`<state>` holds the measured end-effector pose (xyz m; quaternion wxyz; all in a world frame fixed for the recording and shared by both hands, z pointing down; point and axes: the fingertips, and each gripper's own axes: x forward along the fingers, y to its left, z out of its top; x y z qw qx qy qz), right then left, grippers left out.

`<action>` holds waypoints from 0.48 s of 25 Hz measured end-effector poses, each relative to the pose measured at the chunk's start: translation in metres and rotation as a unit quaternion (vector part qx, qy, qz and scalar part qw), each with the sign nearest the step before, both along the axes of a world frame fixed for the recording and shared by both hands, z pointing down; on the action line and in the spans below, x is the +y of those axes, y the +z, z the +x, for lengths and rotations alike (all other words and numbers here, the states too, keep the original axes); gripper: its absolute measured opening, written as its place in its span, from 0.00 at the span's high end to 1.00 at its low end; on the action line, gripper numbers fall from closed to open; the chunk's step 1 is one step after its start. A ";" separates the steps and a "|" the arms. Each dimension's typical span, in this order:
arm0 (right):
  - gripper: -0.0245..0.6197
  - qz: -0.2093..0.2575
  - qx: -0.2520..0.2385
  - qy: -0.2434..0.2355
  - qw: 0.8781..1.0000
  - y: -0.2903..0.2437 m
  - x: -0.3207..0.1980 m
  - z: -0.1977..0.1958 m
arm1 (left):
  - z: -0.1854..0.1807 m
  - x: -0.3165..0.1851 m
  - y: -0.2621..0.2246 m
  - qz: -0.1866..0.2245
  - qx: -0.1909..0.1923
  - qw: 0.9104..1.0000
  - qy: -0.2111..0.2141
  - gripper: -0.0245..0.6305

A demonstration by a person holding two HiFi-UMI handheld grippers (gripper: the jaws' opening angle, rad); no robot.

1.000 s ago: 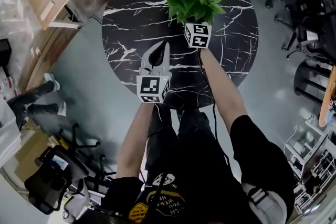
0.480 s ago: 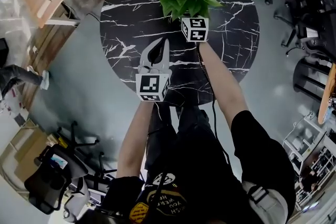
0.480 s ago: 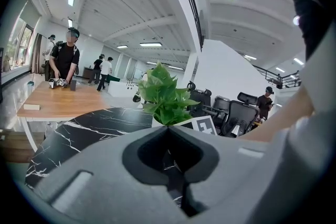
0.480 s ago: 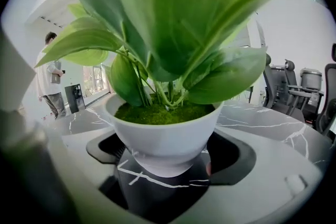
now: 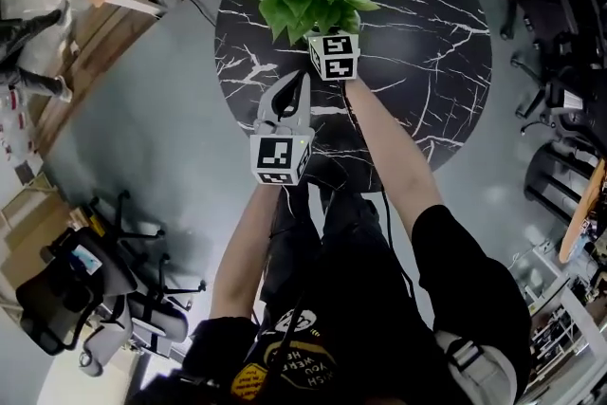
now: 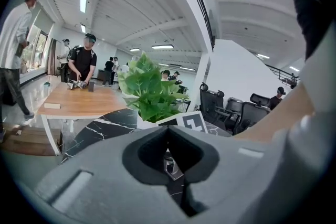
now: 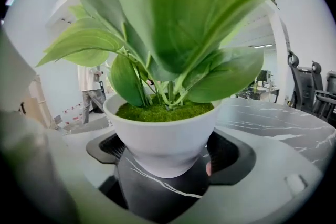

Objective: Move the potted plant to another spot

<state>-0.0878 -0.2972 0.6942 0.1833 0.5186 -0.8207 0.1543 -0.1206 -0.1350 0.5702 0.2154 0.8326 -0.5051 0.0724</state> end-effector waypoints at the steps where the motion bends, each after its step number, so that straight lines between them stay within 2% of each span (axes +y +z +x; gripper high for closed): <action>1: 0.21 0.001 -0.001 -0.014 1.000 -0.003 0.002 -0.020 | -0.012 0.004 -0.003 0.000 0.000 1.000 -0.009 0.96; 4: 0.21 0.003 -0.009 -0.051 0.999 -0.010 0.008 -0.076 | -0.040 0.015 -0.006 0.000 -0.003 1.000 -0.030 0.96; 7: 0.21 0.005 -0.012 -0.086 0.996 -0.005 0.012 -0.111 | -0.047 0.019 0.002 -0.007 -0.006 0.999 -0.046 0.96; 10: 0.21 0.000 -0.011 -0.102 0.995 -0.003 0.016 -0.133 | -0.052 0.023 0.005 -0.010 -0.011 0.999 -0.052 0.96; 12: 0.21 0.001 -0.009 -0.103 0.995 -0.001 0.014 -0.134 | -0.050 0.024 0.005 -0.010 -0.014 0.998 -0.054 0.96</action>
